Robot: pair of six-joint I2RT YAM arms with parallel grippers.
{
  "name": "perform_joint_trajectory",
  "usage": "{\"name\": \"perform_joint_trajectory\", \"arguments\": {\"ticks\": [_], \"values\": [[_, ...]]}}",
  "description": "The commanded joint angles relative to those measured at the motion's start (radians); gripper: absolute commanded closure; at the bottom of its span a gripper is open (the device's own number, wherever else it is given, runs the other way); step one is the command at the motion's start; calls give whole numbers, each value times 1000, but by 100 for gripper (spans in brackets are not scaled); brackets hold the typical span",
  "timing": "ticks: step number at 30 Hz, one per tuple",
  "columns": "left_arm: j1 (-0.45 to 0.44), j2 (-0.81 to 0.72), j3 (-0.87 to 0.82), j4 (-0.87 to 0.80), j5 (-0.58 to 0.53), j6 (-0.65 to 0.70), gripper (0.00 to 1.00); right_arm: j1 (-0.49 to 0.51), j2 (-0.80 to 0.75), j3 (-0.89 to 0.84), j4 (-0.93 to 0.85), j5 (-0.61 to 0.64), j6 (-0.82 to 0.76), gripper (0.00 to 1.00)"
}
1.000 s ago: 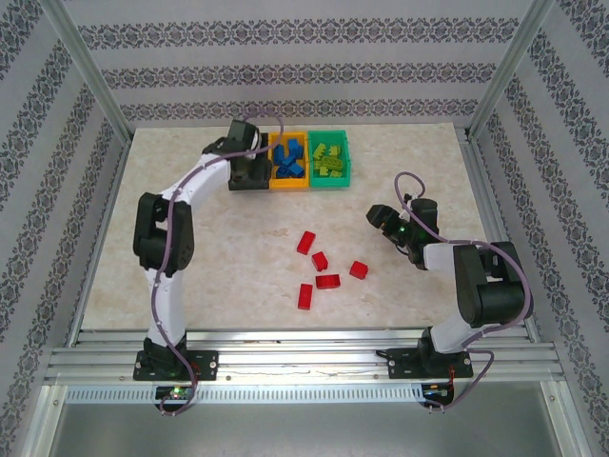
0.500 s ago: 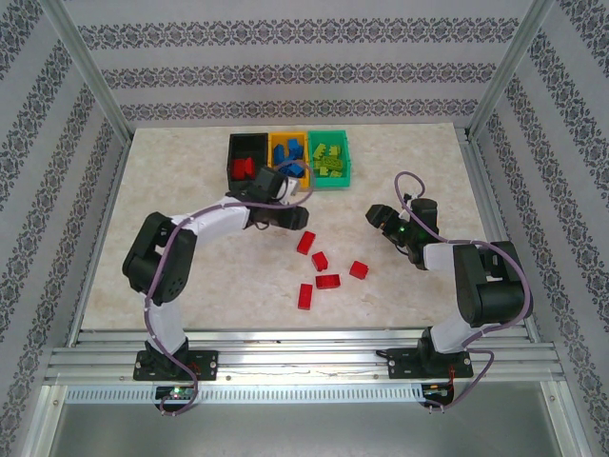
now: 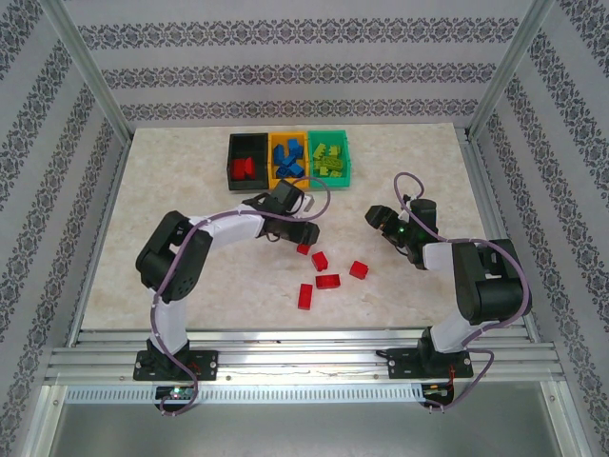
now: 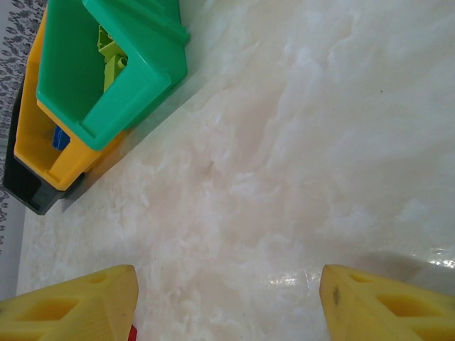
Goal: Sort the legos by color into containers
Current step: Pick up the lego from the center of the table.
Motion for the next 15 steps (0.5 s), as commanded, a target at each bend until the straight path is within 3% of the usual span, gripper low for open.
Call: {"name": "perform_joint_trajectory", "arguments": {"ticks": [1, 6, 15], "values": [[-36, 33, 57, -110, -83, 40, 35, 2, 13, 22, 28, -26, 6, 31], [-71, 49, 103, -205, -240, 62, 36, 4, 9, 22, 27, -26, 5, 31], [-92, 63, 95, -191, -230, 50, 51, 4, 24, 25, 34, -39, 14, 30]]}}
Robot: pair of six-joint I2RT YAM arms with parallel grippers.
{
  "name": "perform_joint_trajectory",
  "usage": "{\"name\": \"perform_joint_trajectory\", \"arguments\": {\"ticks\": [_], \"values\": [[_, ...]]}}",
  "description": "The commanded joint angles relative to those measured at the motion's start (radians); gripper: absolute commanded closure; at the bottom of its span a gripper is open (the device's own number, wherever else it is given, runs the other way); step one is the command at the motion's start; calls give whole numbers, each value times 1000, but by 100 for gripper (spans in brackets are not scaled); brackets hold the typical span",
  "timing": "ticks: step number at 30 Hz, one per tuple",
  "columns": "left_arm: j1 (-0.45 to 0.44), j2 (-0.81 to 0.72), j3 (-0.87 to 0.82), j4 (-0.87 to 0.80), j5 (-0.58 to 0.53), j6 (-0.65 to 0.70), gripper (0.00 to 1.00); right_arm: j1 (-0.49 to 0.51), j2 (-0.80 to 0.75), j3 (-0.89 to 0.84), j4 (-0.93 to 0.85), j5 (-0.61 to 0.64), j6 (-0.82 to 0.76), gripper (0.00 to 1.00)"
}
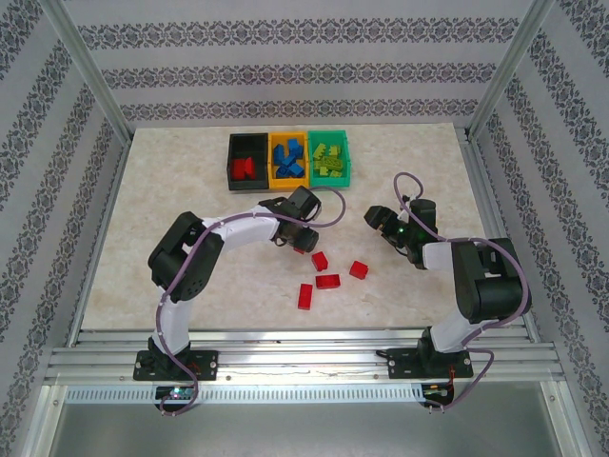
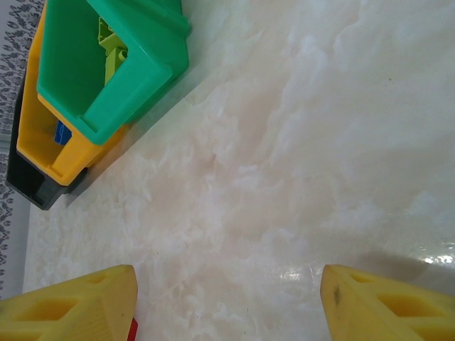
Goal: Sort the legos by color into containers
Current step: Pick up the lego from the center of the table.
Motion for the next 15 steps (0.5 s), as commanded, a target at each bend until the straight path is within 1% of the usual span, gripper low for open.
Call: {"name": "perform_joint_trajectory", "arguments": {"ticks": [1, 3, 4, 5, 7, 9, 15], "values": [[-12, 13, -3, -18, -9, -4, 54, 5, 12, 23, 33, -19, 6, 31], [-11, 7, -13, -3, -4, -16, 57, 4, 8, 22, 32, -17, 5, 30], [-11, 3, -20, 4, -4, -21, 60, 5, 7, 21, 30, -17, 4, 30], [-10, -3, -24, 13, -3, -27, 66, 4, 5, 20, 31, -17, 4, 30], [-5, -14, -32, 24, 0, -38, 68, 4, 3, 20, 31, -18, 5, 30], [-1, -31, -42, 35, 6, -49, 74, 4, 2, 19, 30, -18, 4, 30], [43, -101, -94, 95, 35, -97, 75, 4, -8, 17, 27, -16, 3, 30]]}}
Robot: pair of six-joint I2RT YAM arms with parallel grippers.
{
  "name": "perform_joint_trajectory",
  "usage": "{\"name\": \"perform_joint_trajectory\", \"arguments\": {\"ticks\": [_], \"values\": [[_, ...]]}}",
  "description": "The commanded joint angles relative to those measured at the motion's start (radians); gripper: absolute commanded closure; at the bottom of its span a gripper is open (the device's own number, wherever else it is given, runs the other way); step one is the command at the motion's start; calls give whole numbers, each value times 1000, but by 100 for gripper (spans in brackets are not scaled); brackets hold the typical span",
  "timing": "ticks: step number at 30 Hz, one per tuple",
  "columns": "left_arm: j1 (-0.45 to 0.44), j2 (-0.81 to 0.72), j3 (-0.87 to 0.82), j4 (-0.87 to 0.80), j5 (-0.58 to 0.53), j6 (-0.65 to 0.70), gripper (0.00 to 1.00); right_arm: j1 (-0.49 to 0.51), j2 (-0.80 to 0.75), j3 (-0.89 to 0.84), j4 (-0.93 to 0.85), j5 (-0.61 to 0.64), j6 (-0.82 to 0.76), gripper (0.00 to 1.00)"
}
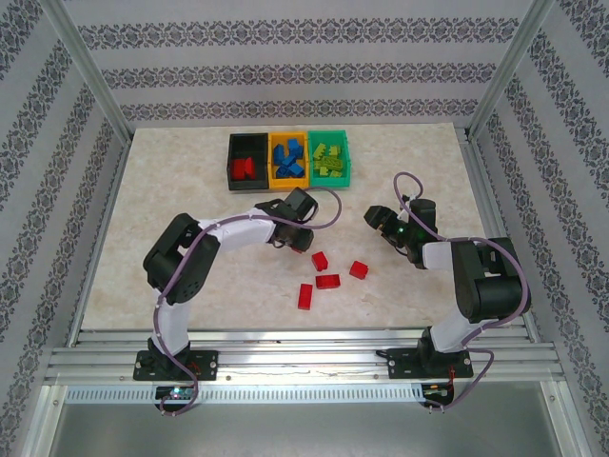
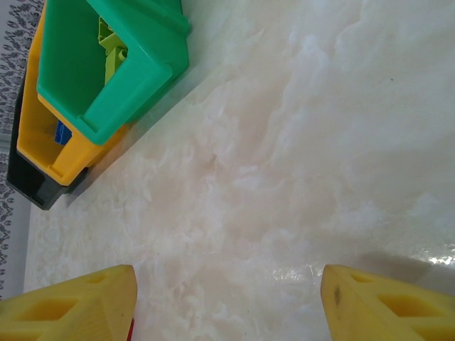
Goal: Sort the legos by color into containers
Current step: Pick up the lego from the center of the table, then place the lego in the container.
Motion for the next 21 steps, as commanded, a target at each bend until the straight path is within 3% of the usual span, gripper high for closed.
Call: {"name": "perform_joint_trajectory", "arguments": {"ticks": [1, 11, 21], "values": [[39, -73, -37, 47, 27, -50, 76, 3, -10, 14, 27, -16, 3, 30], [209, -159, -33, 68, 90, -48, 76, 3, -7, 13, 30, -17, 6, 30], [407, -55, 257, -87, 61, 56, 76, 3, -6, 14, 28, -10, 1, 30]]}}
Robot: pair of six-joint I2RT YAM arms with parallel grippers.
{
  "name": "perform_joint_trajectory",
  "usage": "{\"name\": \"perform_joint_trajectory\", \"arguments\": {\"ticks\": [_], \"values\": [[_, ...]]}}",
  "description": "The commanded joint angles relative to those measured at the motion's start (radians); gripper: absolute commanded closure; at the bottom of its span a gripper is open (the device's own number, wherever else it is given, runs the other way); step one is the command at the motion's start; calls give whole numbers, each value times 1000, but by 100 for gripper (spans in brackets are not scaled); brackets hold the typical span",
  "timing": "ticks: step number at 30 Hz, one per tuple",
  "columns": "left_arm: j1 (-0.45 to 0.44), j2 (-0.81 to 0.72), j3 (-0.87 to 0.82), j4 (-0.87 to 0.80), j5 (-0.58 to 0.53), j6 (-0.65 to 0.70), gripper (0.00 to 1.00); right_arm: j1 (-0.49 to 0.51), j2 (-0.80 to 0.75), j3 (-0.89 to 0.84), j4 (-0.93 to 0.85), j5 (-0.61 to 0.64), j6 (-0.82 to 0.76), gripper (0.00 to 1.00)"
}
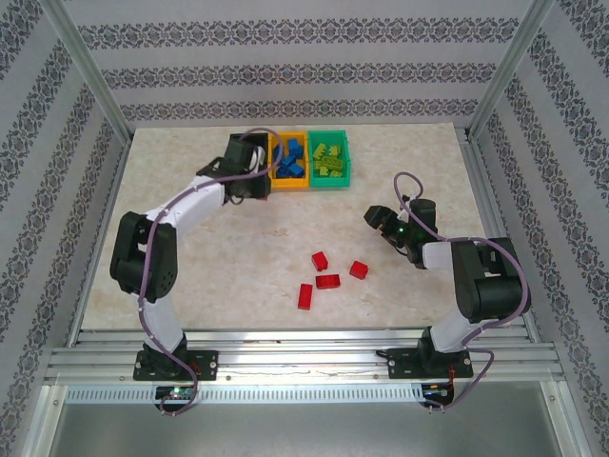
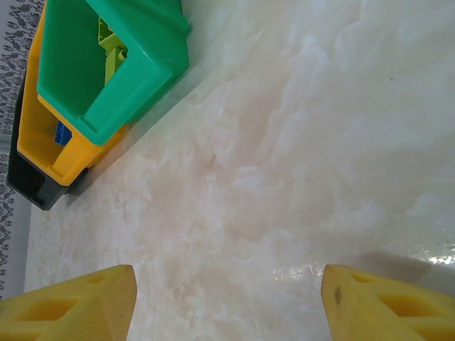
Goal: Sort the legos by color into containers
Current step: Place the lego in the container, then pick up the lego from the center of the table.
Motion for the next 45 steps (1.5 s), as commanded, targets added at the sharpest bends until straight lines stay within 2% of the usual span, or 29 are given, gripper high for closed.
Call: {"name": "perform_joint_trajectory", "arguments": {"ticks": [1, 8, 11, 13, 15, 19, 24, 29, 33, 39, 45], "values": [[52, 60, 135, -79, -26, 57, 76, 3, -6, 16, 27, -10, -2, 30], [118, 257, 444, -127, -29, 66, 75, 3, -8, 17, 25, -5, -5, 30], [130, 352, 596, -183, -36, 59, 54, 3, -7, 17, 23, -5, -7, 30], [131, 401, 684, -237, -9, 52, 49, 3, -7, 18, 21, -5, -7, 30], [130, 413, 700, -254, 33, 39, 47, 3, -9, 17, 20, -5, -9, 30], [126, 350, 586, -190, 87, 11, 46, 3, -6, 19, 22, -5, -7, 30], [97, 182, 303, -31, 145, -11, 45, 4, 5, 19, 30, -11, 1, 30], [40, 47, 55, 116, 242, 4, 45, 5, 8, 19, 33, -17, 2, 30], [-25, -17, -76, 174, 274, 26, 43, 5, 10, 20, 32, -18, 1, 30], [-154, -46, -180, 197, 347, 89, 37, 5, 19, 23, 33, -21, 7, 29], [-266, -68, -251, 185, 328, 107, 36, 8, 26, 20, 44, -28, 15, 29]]}}
